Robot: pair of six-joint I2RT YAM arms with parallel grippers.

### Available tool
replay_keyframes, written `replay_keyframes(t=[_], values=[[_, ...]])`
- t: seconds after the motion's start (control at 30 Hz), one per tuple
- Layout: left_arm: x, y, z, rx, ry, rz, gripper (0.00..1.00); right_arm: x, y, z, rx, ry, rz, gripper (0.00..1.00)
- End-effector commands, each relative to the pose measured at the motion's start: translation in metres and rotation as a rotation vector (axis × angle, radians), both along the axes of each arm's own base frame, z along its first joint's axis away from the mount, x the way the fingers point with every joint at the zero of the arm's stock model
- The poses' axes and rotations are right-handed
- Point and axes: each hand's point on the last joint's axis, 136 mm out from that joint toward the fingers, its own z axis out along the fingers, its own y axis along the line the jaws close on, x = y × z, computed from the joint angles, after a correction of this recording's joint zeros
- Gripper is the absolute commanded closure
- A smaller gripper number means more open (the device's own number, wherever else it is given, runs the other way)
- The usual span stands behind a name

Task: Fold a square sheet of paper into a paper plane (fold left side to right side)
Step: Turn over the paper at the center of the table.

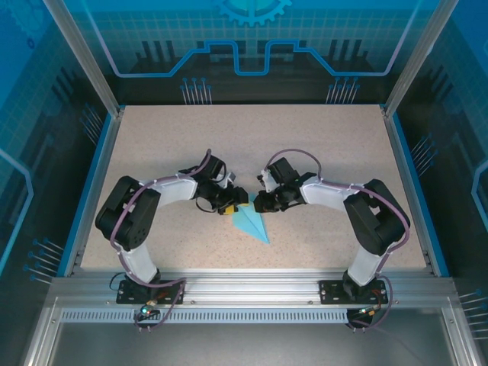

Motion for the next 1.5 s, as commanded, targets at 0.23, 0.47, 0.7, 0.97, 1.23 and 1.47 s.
replay_keyframes(t=[0.23, 0.47, 0.7, 0.97, 1.23, 1.47], values=[[0.01, -0.016, -0.004, -0.007, 0.005, -0.017, 0.42, 0.0, -0.012, 0.0, -0.01, 0.018, -0.033, 0.87], [0.018, -0.022, -0.004, -0.02, -0.017, -0.022, 0.44, -0.003, -0.015, -0.005, -0.012, 0.036, -0.036, 0.85], [0.026, -0.03, 0.01, -0.056, -0.076, -0.037, 0.64, 0.0, -0.026, 0.001, -0.046, 0.002, -0.065, 0.71], [0.03, -0.033, 0.023, -0.064, -0.115, -0.053, 0.93, -0.006, -0.052, 0.029, 0.042, -0.037, -0.127, 0.41], [0.049, -0.039, 0.084, -0.076, -0.25, -0.087, 1.0, -0.021, -0.07, 0.067, 0.275, -0.002, -0.181, 0.0], [0.071, -0.042, 0.157, -0.141, -0.376, -0.084, 1.0, -0.028, -0.081, 0.109, 0.517, -0.01, -0.172, 0.0]])
